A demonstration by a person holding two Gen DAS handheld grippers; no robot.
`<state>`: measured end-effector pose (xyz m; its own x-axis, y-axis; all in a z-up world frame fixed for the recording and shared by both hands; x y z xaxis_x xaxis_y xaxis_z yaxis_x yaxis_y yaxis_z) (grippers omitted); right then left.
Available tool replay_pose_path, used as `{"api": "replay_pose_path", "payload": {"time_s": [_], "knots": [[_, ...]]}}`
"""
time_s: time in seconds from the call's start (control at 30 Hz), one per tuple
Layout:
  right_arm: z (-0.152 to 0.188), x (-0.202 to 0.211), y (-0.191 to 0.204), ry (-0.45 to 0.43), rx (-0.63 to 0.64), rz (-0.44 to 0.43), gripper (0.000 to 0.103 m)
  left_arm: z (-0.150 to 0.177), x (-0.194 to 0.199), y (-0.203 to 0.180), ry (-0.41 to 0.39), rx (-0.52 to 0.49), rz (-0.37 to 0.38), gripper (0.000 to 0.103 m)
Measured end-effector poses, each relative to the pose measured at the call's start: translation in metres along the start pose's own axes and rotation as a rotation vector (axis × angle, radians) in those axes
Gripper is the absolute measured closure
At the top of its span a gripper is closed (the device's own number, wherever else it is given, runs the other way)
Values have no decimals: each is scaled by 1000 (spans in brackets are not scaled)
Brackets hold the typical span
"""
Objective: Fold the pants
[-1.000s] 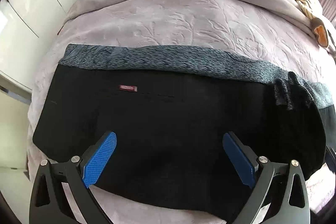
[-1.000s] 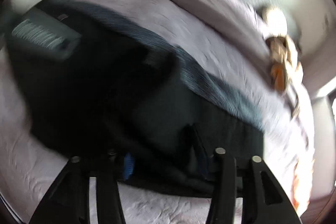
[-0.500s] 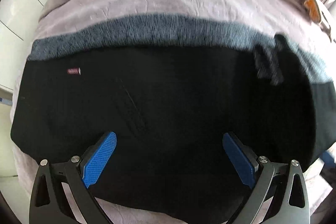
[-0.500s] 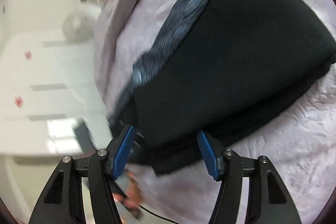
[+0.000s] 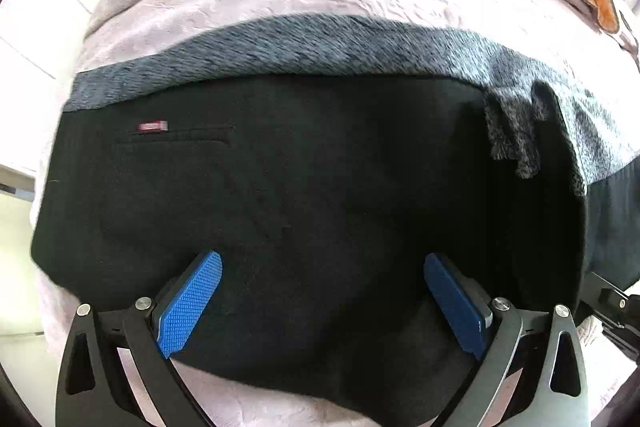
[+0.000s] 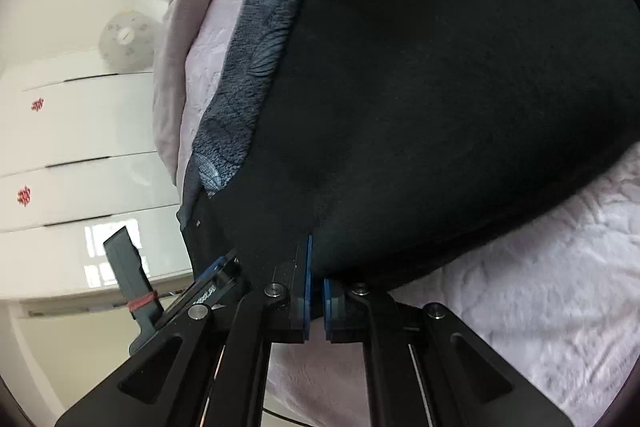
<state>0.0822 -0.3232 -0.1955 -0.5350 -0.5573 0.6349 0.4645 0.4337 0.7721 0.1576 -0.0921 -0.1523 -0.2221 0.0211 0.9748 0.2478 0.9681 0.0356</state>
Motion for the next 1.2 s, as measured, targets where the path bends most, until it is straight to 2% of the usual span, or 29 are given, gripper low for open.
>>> {"api": "replay_pose_path", "payload": {"time_s": [0.07, 0.13, 0.17, 0.23, 0.27, 0.33, 0.4, 0.43, 0.53, 0.63, 0.67, 0.7, 0.73, 0.8, 0.9, 1.0, 1.1, 1.17, 1.2], "knots": [[-3, 4, 10, 33, 57, 35, 94, -4, 10, 5, -4, 13, 18, 1], [-7, 11, 29, 112, 174, 70, 78, -7, 30, 7, -28, 9, 45, 1], [-9, 16, 38, 129, 218, 64, 77, -9, 39, 5, -48, 0, 53, 1], [-14, 42, 62, 102, 337, 19, 76, -13, 60, -6, -87, -29, 85, 1], [-20, 54, 70, 74, 386, 29, 74, -14, 68, -14, -93, -40, 111, 1], [-38, 68, 78, 14, 452, 105, 70, -19, 78, -38, -71, -67, 197, 1], [-65, 75, 74, -9, 481, 190, 70, -21, 88, -62, -64, -93, 235, 1], [-74, 73, 75, 8, 479, 181, 69, -22, 94, -69, -79, -90, 249, 1], [-74, 56, 86, 126, 495, 48, 68, -28, 102, -61, -109, -50, 245, 1], [-41, 54, 100, 252, 552, -89, 63, -24, 102, -48, -118, -30, 201, 1], [-28, 64, 97, 261, 560, -92, 60, -24, 101, -43, -114, -30, 179, 1], [-26, 67, 94, 251, 562, -63, 51, -26, 97, -40, -110, -29, 155, 1], [-28, 71, 89, 237, 545, -51, 44, -25, 95, -39, -110, -24, 139, 1], [-43, 72, 60, 167, 365, -78, 38, -25, 89, -36, -116, -16, 116, 1], [-43, 57, 24, 151, 148, -172, 38, -22, 77, -38, -122, -11, 63, 1], [-41, 33, 9, 115, 46, -165, 38, -14, 60, -40, -86, -25, 6, 1], [-37, 32, -10, 5, -89, -226, 42, -6, 46, -39, -38, -28, -9, 1], [-38, 34, -20, -61, -156, -252, 60, -4, 42, -37, -23, -29, -9, 1], [-39, 34, -25, -85, -192, -266, 86, -4, 43, -36, -24, -29, -10, 1]]}}
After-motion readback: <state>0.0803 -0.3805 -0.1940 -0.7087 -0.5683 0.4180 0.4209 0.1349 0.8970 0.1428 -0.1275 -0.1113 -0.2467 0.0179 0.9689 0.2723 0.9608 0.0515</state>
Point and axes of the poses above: each gripper's, at about its wrist camera, not at the fingertips, and x roughly against the way its jaws point, y to its left, z to its underside, the point moved 2 cm from there along -x, roughly the way its jaws point, and after that the axes turned 9 degrees about x, right-handed, at the moved point
